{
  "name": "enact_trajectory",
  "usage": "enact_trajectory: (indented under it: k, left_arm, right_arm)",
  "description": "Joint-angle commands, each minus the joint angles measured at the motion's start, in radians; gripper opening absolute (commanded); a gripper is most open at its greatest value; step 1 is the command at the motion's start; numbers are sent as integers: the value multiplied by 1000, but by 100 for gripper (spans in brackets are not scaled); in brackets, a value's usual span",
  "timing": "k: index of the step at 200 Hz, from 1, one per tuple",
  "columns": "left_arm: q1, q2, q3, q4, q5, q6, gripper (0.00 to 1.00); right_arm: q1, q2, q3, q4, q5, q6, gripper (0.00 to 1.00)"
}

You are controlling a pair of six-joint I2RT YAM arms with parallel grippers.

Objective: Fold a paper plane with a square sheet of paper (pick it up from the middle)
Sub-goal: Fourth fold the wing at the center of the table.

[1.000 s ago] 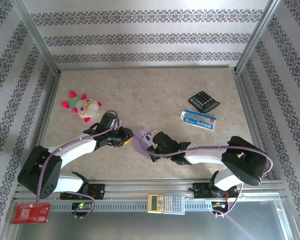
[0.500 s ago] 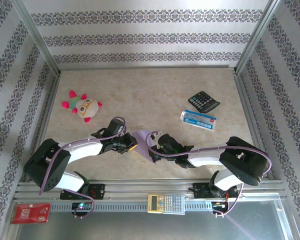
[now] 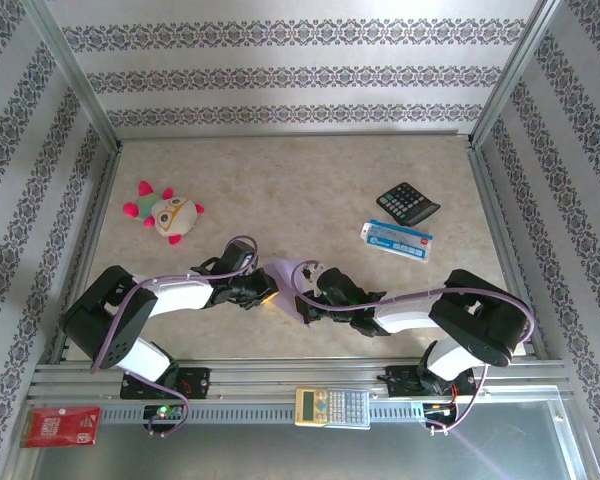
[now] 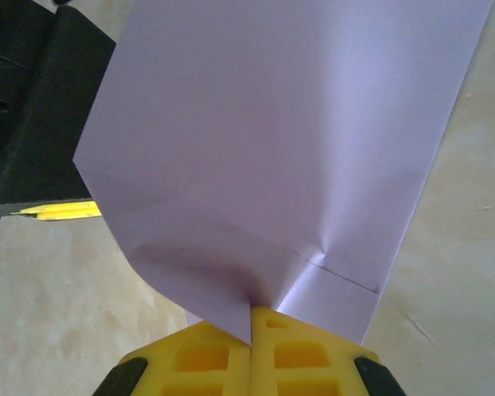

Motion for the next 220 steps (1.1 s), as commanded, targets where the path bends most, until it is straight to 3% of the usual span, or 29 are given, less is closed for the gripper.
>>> enact_trajectory:
  k: [1, 69, 128, 220]
  left_arm:
    - [-15, 11, -15, 36, -2, -20, 18]
    - [-16, 1, -19, 34, -6, -13, 18]
    - [-15, -40, 64, -64, -38, 65, 22]
    - [11, 81, 205, -77, -7, 119, 22]
  right_arm:
    - [-11, 17, -14, 34, -20, 27, 0]
    - [-12, 41, -19, 64, -33, 38, 1]
    - [-24, 55, -33, 100, -65, 23, 1]
    - [-52, 33, -52, 75, -106, -7, 0]
